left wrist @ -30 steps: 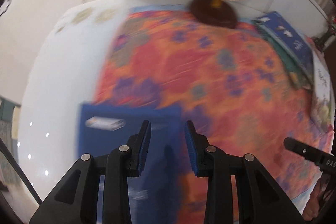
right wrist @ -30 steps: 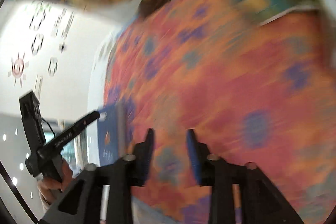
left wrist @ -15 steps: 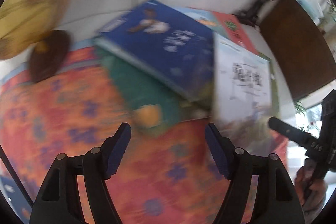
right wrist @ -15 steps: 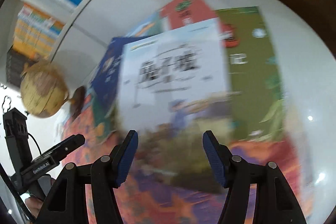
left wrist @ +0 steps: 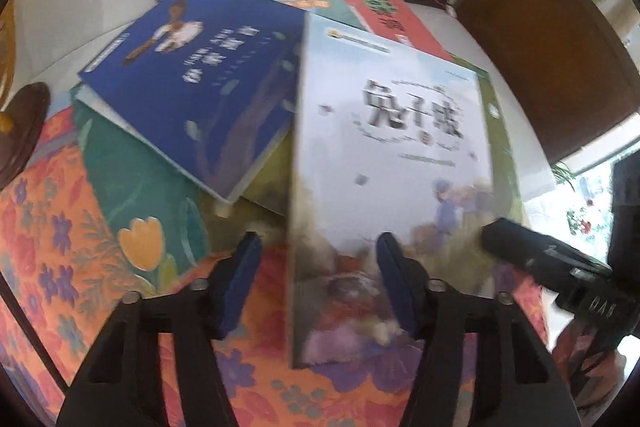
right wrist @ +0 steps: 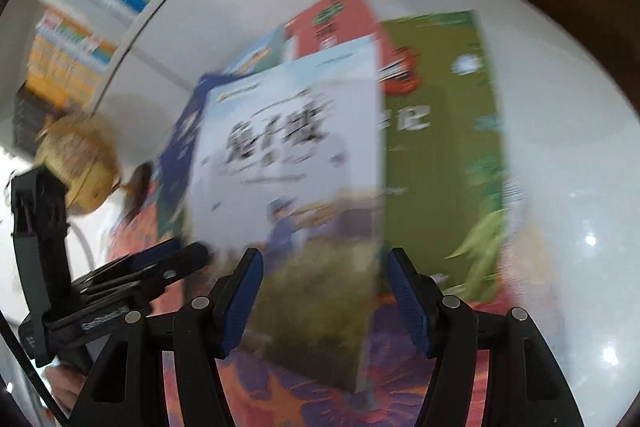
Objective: Organize books
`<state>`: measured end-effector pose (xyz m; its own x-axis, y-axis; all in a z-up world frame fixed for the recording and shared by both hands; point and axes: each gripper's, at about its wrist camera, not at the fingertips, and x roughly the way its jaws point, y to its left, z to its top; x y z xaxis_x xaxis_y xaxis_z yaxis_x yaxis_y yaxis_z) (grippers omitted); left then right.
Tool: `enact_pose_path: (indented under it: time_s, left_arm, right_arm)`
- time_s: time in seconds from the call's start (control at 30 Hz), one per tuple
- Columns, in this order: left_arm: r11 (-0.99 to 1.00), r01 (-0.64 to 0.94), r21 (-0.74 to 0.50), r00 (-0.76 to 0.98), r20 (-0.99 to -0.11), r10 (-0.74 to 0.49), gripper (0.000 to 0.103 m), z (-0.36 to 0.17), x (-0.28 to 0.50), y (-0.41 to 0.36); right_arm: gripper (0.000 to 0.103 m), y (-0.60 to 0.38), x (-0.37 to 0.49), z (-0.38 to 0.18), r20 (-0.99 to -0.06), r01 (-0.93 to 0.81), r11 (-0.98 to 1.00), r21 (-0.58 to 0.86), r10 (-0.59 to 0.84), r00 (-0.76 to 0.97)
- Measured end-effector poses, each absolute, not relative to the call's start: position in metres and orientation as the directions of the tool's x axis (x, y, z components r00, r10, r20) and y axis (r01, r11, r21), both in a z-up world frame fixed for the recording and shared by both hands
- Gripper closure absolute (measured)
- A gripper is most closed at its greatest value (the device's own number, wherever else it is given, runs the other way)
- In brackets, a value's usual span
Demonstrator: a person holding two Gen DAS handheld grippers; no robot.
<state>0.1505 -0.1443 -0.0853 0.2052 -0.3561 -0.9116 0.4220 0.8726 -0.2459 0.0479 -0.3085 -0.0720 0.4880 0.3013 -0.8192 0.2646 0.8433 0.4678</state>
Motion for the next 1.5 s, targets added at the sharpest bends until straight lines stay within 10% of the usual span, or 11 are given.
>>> enact_pose_path:
  time_s: [0.47, 0.8, 0.97, 1.5]
  left_arm:
    - [0.928, 0.337, -0.160, 0.185, -0.955, -0.232, 0.056, -0.095, 0.079, -0.065]
    - [0.911, 0.166, -0.377, 0.123, -0.909, -0.398, 0.049, -0.108, 0.085, 0.017]
    - [0.884, 0.183, -0.431, 0.103, -0.886, -0.453, 0.051, -0.109, 0.092, 0.027]
    - [0.895, 0.213, -0.391, 0.134, -0.896, -0.423, 0.071, -0.108, 0.099, 0.018]
  right_arm:
    - [0.034, -0.231, 0.028, -0.088, -0.819, 0.157, 0.836, 0.526, 0.448, 0.359]
    - [0.035, -0.211, 0.032, -0.104, -0.729, 0.049, 0.754, 0.655, 0.614, 0.304]
    - [0.065, -0.224, 0.044, -0.111, -0.714, 0.016, 0.741, 0.671, 0.640, 0.283]
    - [0.086, -0.217, 0.061, -0.123, -0.688, -0.028, 0.720, 0.693, 0.673, 0.271]
